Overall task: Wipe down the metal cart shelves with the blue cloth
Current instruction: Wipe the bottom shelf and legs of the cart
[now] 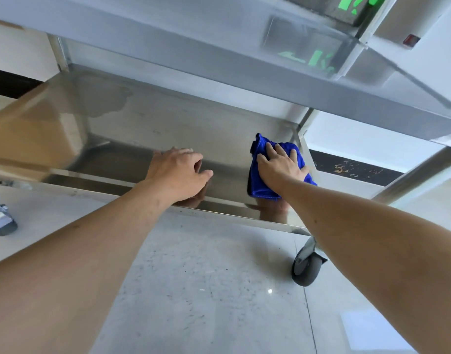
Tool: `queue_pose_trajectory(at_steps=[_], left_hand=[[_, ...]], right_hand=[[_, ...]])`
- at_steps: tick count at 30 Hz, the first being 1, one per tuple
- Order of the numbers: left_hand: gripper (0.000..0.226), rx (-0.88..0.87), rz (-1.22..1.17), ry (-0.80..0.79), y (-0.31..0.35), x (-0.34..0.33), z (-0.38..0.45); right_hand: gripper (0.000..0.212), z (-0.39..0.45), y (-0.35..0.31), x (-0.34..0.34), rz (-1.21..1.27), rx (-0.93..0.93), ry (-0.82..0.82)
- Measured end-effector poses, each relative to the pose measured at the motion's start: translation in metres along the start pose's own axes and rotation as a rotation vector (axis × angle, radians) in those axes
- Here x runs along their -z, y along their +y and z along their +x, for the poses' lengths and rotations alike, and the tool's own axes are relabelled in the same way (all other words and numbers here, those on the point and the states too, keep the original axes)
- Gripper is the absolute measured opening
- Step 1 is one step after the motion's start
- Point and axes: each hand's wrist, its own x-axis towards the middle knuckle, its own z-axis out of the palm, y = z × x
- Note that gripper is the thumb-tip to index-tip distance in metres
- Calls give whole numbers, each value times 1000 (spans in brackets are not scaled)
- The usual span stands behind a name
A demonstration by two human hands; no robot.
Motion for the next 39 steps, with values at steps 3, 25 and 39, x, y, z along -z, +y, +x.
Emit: queue_pose_trajectory(at_steps=[3,25,39], left_hand=[[40,-24,-55,82,-9,15,-8],[59,309,-13,333,-228,90,-160],[45,622,-11,687,-254,124,-200]], right_hand=[[60,-6,-15,4,5,-7,6],[58,-101,-359,-58,18,624,-103],[58,-192,-408,-86,-29,1018,-48]])
